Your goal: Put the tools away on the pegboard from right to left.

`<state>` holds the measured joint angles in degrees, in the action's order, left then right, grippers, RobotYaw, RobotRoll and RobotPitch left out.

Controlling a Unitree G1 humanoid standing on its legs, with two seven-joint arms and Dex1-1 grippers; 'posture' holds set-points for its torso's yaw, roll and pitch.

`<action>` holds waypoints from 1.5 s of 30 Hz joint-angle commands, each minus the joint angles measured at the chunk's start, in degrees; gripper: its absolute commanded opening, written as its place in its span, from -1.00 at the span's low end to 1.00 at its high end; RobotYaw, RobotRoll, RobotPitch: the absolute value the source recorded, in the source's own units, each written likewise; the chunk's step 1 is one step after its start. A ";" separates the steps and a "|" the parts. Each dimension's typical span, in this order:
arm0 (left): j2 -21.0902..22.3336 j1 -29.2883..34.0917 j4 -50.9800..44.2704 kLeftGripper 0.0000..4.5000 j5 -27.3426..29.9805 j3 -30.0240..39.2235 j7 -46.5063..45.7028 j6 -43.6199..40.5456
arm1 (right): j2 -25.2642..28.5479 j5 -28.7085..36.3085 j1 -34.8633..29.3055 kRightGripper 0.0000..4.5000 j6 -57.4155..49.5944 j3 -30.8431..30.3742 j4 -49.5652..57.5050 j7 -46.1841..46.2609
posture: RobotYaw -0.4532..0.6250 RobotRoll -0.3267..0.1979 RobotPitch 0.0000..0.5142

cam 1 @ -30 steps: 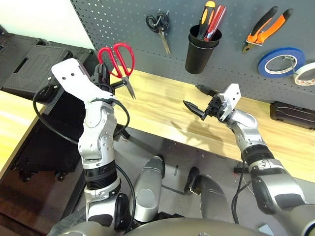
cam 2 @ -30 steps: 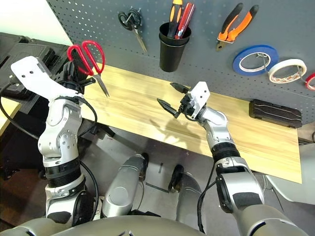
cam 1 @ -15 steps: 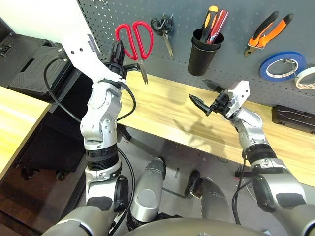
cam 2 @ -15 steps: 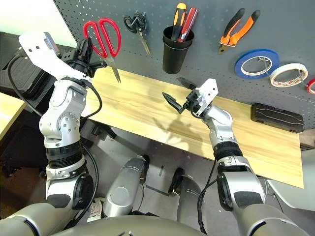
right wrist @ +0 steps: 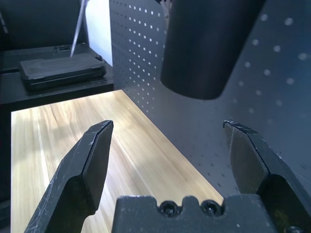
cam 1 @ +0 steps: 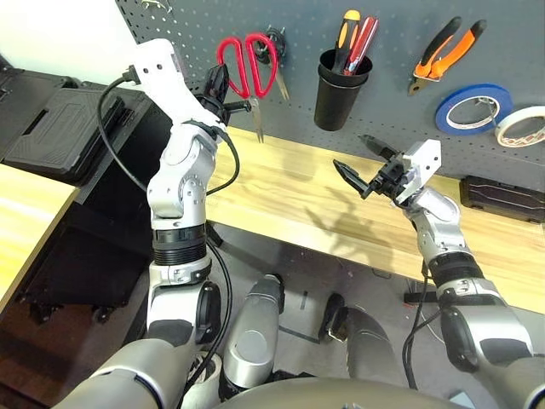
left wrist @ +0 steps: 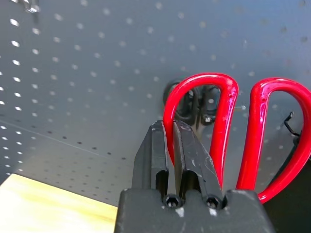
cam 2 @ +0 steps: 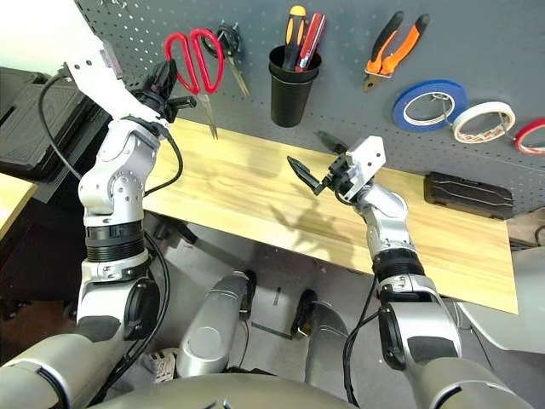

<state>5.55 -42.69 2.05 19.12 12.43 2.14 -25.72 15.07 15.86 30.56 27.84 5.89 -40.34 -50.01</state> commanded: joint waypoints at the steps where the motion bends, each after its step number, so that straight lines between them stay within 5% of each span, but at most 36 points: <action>1: 0.15 -1.57 3.20 -0.99 -0.29 0.20 0.33 2.09 | 0.15 0.36 -1.43 1.00 0.42 0.61 1.52 0.84 | 0.39 0.25 -0.35; 13: 2.89 -4.95 10.69 -0.99 -0.36 1.92 0.67 5.87 | 0.15 0.29 -3.72 1.00 -0.22 0.24 4.48 2.17 | 0.35 0.25 -0.36; 32: 1.05 2.26 -3.55 -0.99 1.40 1.64 -1.12 1.01 | 0.24 0.05 -2.84 1.00 -1.24 -0.75 3.77 0.87 | 0.45 0.25 -0.22; 45: 3.68 1.48 -0.33 -0.99 0.46 3.10 -2.07 1.25 | -0.36 4.43 -3.39 1.00 -2.04 -0.44 8.01 -3.38 | 0.46 0.25 -0.18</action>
<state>8.90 -40.95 1.20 19.89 15.25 0.10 -24.79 14.66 19.53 28.48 26.41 5.34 -33.53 -52.63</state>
